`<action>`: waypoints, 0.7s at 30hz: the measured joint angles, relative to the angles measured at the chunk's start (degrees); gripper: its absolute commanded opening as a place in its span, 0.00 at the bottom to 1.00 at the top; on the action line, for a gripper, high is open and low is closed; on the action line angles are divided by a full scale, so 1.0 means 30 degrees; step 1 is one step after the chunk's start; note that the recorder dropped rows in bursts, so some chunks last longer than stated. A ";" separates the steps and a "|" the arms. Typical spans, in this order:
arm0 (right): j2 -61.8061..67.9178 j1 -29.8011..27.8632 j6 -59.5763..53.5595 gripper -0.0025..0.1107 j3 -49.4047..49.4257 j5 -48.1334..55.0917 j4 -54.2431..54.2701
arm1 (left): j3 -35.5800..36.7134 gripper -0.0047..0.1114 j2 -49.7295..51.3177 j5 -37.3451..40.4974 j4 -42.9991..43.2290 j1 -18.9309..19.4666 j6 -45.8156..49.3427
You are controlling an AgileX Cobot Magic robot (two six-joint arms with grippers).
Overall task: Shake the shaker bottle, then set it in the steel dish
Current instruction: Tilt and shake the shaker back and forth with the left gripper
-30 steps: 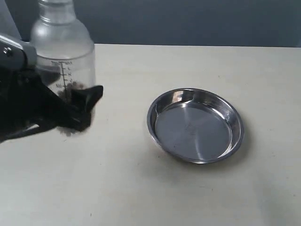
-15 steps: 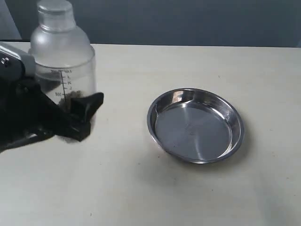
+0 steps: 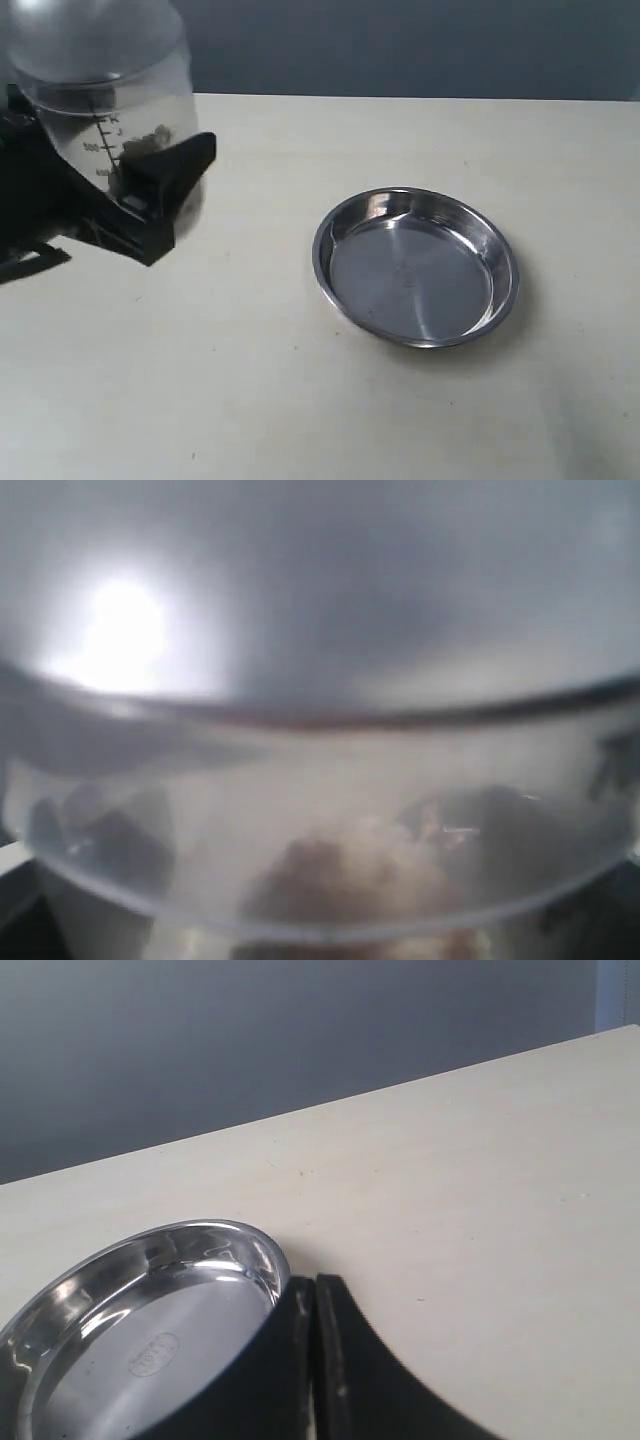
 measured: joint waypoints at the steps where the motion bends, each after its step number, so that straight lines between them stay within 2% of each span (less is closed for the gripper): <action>1: 0.0000 0.0000 0.0000 0.02 0.0000 0.0000 0.0000 | 0.0556 0.04 0.0592 -0.0989 -0.1323 0.0313 0.0415; 2: 0.0000 0.0000 0.0000 0.02 0.0000 0.0000 0.0000 | 0.1139 0.04 0.1442 -0.0997 -0.3014 0.0608 0.0830; 3: 0.0000 0.0000 0.0000 0.02 0.0000 0.0000 0.0000 | 0.1320 0.04 0.1741 -0.0499 -0.3110 0.0659 0.0853; 6: 0.0000 0.0000 0.0000 0.02 0.0000 0.0000 0.0000 | 0.0463 0.04 0.0927 0.0724 0.0241 -0.0095 -0.0843; 8: 0.0000 0.0000 0.0000 0.02 0.0000 0.0000 0.0000 | -0.0517 0.04 -0.0082 0.0433 0.2841 -0.0594 -0.2224; 9: 0.0000 0.0000 0.0000 0.02 0.0000 0.0000 0.0000 | -0.0759 0.04 -0.0426 -0.0083 0.3190 -0.0642 -0.2137; 12: 0.0000 0.0000 0.0000 0.02 0.0000 0.0000 0.0000 | -0.0078 0.04 0.0281 -0.1383 -0.0302 0.0060 0.0275; 13: 0.0000 0.0000 0.0000 0.02 0.0000 0.0000 0.0000 | 0.0287 0.04 0.0958 -0.1312 -0.1983 0.0363 0.1032; 15: 0.0000 0.0000 0.0000 0.02 0.0000 0.0000 0.0000 | 0.0597 0.04 0.1866 0.0024 -0.3201 0.0535 0.1409; 17: 0.0000 0.0000 0.0000 0.02 0.0000 0.0000 0.0000 | 0.0315 0.04 0.1668 0.1348 -0.1447 0.0046 -0.0041; 18: 0.0000 0.0000 0.0000 0.02 0.0000 0.0000 0.0000 | -0.0207 0.04 0.1215 0.1533 0.0749 -0.0436 -0.1157; 20: 0.0000 0.0000 0.0000 0.02 0.0000 0.0000 0.0000 | -0.0739 0.04 0.0686 0.0877 0.3200 -0.0789 -0.2229; 21: 0.0000 0.0000 0.0000 0.02 0.0000 0.0000 0.0000 | -0.0784 0.04 0.0646 -0.0033 0.3154 -0.0728 -0.2189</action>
